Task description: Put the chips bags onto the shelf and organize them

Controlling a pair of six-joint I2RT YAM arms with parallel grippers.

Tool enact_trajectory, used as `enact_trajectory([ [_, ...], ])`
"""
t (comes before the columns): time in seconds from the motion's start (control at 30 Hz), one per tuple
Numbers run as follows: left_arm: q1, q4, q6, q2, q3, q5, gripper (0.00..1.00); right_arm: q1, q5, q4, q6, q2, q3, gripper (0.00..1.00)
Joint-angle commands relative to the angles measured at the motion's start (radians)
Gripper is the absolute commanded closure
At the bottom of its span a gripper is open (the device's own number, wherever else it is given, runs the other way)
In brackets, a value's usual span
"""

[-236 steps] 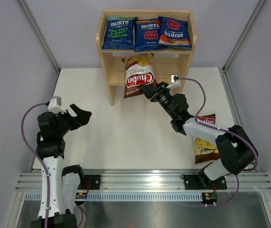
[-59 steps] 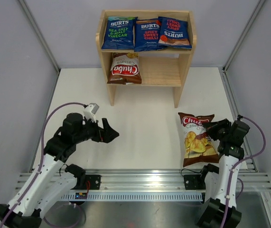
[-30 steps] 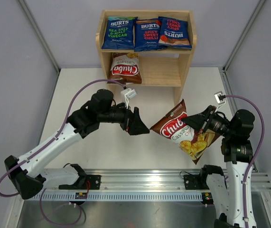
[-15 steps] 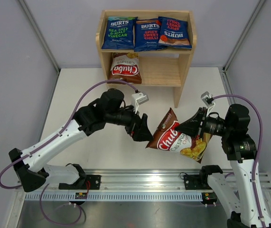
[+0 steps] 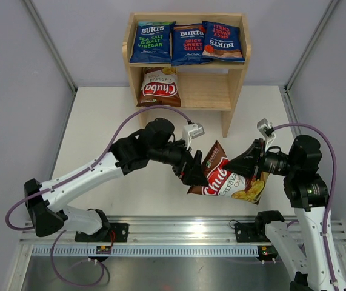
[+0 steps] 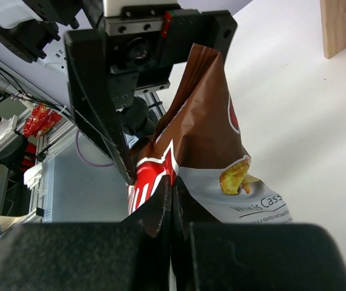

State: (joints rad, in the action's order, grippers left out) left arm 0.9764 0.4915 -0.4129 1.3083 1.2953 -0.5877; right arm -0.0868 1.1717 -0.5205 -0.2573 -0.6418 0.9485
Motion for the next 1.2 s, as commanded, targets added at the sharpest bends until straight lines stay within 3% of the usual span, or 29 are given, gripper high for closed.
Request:
enact_trajectory([
  [0.0,0.011,-0.074,-0.032,0.028,0.032,0.040,0.01,-0.016,0.040,0.068,-0.019,0.016,0.006,1.00],
  [0.63,0.033,-0.211,-0.063,0.012,0.009,0.097,0.01,-0.027,0.051,0.125,-0.072,0.045,-0.028,1.00],
  [1.17,0.074,-0.350,-0.086,-0.007,-0.093,0.100,0.01,-0.027,-0.060,0.255,-0.195,0.070,-0.054,1.00],
])
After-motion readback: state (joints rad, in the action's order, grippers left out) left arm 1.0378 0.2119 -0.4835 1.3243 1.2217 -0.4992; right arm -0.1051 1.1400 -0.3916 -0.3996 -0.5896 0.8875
